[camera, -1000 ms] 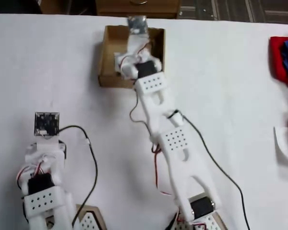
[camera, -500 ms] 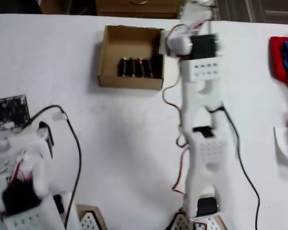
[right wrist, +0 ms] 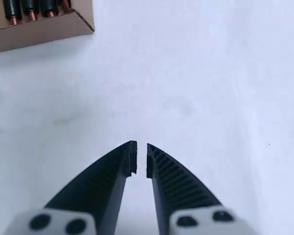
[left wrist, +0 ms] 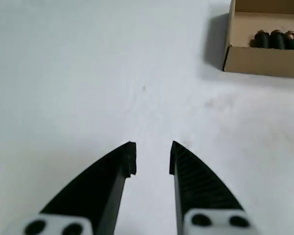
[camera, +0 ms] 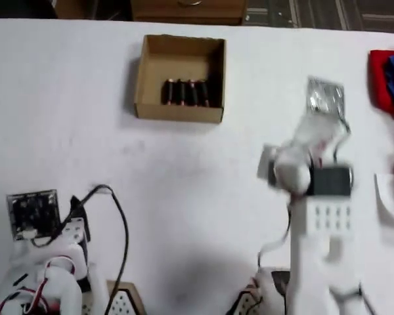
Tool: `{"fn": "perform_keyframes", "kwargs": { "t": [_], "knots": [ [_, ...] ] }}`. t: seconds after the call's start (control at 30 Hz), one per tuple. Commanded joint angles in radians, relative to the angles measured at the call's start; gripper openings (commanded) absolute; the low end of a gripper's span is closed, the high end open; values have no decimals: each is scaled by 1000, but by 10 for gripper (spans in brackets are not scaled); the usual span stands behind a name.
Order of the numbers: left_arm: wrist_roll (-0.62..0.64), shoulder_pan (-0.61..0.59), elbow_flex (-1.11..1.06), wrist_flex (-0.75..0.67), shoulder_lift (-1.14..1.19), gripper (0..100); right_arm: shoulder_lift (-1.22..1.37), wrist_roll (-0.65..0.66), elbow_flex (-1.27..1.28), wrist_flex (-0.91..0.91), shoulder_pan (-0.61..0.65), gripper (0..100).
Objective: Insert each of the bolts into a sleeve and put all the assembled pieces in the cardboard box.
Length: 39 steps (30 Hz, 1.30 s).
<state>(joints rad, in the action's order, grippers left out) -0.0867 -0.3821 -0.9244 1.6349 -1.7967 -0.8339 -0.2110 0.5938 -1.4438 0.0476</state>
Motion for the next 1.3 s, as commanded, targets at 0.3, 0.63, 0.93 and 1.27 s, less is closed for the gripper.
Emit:
{"fn": "perform_keyframes", "kwargs": {
  "t": [0.3,0.63,0.93,1.27],
  "knots": [
    [6,23,-18,-253,-29,136,-845,201,947,374,-50,22],
    [5,23,-84,-267,-29,136,-937,224,1074,334,-18,22],
    [6,25,-346,-448,-29,137,-951,229,1099,182,-19,22],
    [6,31,-559,-457,-29,137,-951,227,1099,185,-22,22]
  ]
}}
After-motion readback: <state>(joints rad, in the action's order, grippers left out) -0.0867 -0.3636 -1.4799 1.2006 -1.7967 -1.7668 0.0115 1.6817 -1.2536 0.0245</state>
